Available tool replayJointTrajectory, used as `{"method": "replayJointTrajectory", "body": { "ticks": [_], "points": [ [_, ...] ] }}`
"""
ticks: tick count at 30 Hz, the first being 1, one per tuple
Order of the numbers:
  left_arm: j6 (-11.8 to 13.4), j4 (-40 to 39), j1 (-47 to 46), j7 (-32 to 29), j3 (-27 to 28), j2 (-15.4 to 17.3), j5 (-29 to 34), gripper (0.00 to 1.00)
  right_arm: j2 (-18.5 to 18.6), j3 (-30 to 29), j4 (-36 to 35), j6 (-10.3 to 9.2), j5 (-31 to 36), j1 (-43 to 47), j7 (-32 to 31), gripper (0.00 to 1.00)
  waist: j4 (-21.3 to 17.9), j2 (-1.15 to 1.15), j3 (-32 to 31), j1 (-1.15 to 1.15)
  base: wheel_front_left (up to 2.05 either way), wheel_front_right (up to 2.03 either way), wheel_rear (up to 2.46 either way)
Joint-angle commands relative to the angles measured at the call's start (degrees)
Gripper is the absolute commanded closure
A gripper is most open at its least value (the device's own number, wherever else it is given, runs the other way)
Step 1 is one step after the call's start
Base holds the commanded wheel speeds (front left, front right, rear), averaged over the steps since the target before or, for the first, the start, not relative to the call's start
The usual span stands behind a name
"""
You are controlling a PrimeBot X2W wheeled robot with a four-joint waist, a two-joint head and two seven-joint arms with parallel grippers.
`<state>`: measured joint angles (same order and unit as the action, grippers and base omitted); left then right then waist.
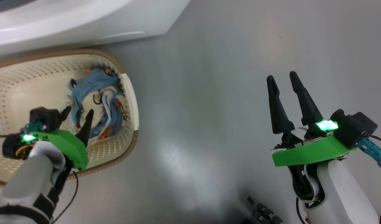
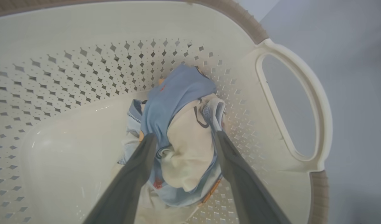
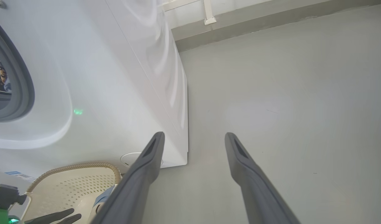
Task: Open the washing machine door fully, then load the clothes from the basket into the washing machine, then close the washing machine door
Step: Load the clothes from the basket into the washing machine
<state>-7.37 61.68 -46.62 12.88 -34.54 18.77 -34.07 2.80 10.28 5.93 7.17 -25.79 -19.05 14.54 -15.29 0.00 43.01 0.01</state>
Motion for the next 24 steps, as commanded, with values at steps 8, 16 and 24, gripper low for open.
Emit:
{"method": "replayJointTrajectory", "body": {
  "ticks": [8,16,24],
  "points": [
    [-0.12,-0.81,-3.76,-2.04,-5.27,5.69,-6.53,0.00,0.09,2.45,-2.74,0.32,-1.99,-0.89,0.46,0.00,-3.74,0.00,6.62,-0.01,0.00,0.00,0.00],
    [-0.12,-2.48,-6.89,-3.60,-12.61,7.90,-12.99,0.00,0.09,3.22,-3.33,0.32,-3.43,-1.22,0.46,0.00,-4.91,0.00,8.57,-0.01,0.00,0.00,0.00],
    [-0.12,-0.80,-9.24,-3.01,-17.71,8.40,-16.58,0.57,0.08,4.16,-3.71,0.32,-3.75,-0.91,0.46,0.00,-5.65,0.00,8.74,-0.01,0.00,0.00,0.00]
  ]
}}
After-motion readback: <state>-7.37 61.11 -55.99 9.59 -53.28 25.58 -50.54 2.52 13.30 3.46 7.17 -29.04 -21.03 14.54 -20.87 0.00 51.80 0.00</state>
